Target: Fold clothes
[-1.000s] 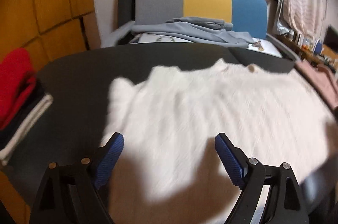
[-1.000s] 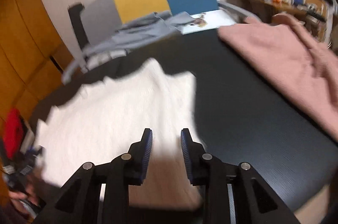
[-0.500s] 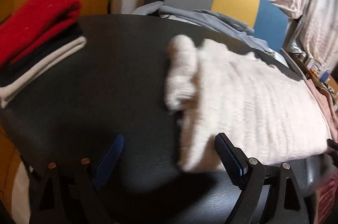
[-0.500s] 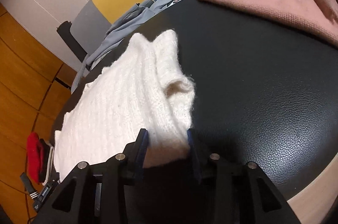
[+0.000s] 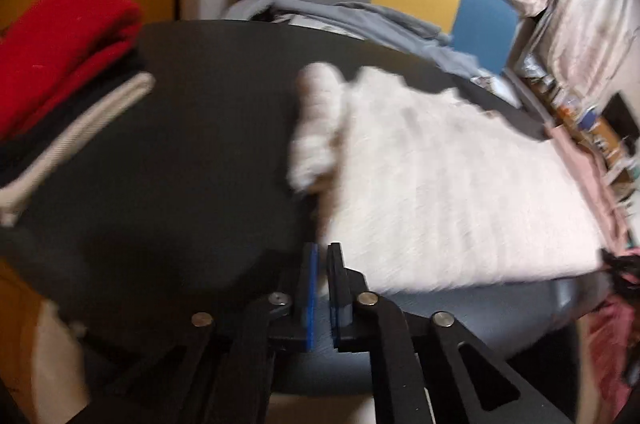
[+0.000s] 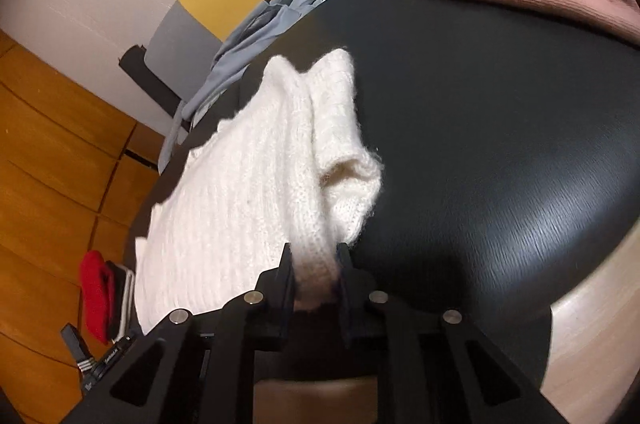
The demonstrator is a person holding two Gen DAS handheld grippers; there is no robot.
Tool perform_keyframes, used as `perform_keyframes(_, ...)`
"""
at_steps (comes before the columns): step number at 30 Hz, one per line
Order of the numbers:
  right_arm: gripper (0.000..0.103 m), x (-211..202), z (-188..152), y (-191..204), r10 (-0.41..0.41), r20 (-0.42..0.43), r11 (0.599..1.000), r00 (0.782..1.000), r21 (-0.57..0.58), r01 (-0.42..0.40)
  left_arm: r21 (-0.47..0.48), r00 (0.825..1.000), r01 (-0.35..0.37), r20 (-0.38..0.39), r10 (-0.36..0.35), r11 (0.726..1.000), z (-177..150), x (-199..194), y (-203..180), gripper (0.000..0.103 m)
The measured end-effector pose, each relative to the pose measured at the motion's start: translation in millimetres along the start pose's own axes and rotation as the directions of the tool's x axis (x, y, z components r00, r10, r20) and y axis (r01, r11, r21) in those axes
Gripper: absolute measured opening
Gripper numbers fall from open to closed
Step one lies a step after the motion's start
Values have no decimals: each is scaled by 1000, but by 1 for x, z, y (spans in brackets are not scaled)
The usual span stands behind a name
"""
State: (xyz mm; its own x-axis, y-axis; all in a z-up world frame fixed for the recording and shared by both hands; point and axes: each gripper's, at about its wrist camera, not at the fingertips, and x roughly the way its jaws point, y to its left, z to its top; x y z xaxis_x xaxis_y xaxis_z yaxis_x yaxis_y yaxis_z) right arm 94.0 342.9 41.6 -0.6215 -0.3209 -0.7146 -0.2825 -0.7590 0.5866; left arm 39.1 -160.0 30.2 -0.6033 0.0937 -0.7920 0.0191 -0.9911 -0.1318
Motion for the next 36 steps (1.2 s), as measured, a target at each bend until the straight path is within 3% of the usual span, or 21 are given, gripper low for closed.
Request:
perform_keyframes(2,17,1,-10,-4,-23,-23,1000,999,19,23,29,997,-70,-24,70,997,-12,1,8,3)
perform_keyframes(4,20,0,-17,-8,-28,-23,999,999,30,28,10,997,-79,-23,80,997,-22,-5,15,3)
perform_keyframes(8,26,-21,-18,-9,-95,86,995,992,37,93,8,996,-73,43,73,997,-22,-24,9,7)
perform_keyframes(9,28,-30,-16,-8,-122,142,992,982,36,118,24,996,-64,62,62,998,-18,-26,1,13)
perform_keyframes(11,33,-45,-7,-3,-135,236,991,962,21,134,65,995,-43,98,36,997,-8,-29,-18,36)
perform_keyframes(12,33,-44,-1,0,-113,243,993,963,5,115,91,993,-30,118,19,995,-3,-28,-30,53)
perform_keyframes(13,34,-42,5,1,-90,237,995,967,-6,95,112,991,-20,134,5,993,2,-26,-41,62)
perform_keyframes(16,35,-20,16,-13,-33,152,996,988,86,21,156,989,39,135,-61,987,17,-13,-79,67)
perform_keyframes(19,36,-7,10,-34,5,106,976,994,216,-28,194,984,120,104,-142,974,24,-3,-113,67)
perform_keyframes(23,36,-2,-4,-45,84,120,957,989,266,-114,248,955,266,67,-290,931,11,-3,-148,67)
perform_keyframes(24,36,-2,-4,-46,82,126,956,989,269,-114,267,947,290,60,-317,919,6,-4,-156,66)
perform_keyframes(26,36,-3,-4,-47,77,137,955,988,275,-113,307,933,324,52,-356,895,-2,-5,-171,53)
perform_keyframes(28,36,-4,-4,-49,73,148,953,986,280,-112,341,939,308,45,-342,888,-7,-1,-184,20)
perform_keyframes(29,37,-5,-4,-50,70,153,952,986,283,-112,348,942,298,43,-333,889,-8,3,-188,14)
perform_keyframes(33,36,-7,-5,-53,60,175,949,983,295,-111,336,941,312,17,-337,889,-14,13,-191,4)
perform_keyframes(36,37,-11,-3,-55,31,195,953,980,290,-87,334,939,322,4,-343,886,-19,15,-190,2)
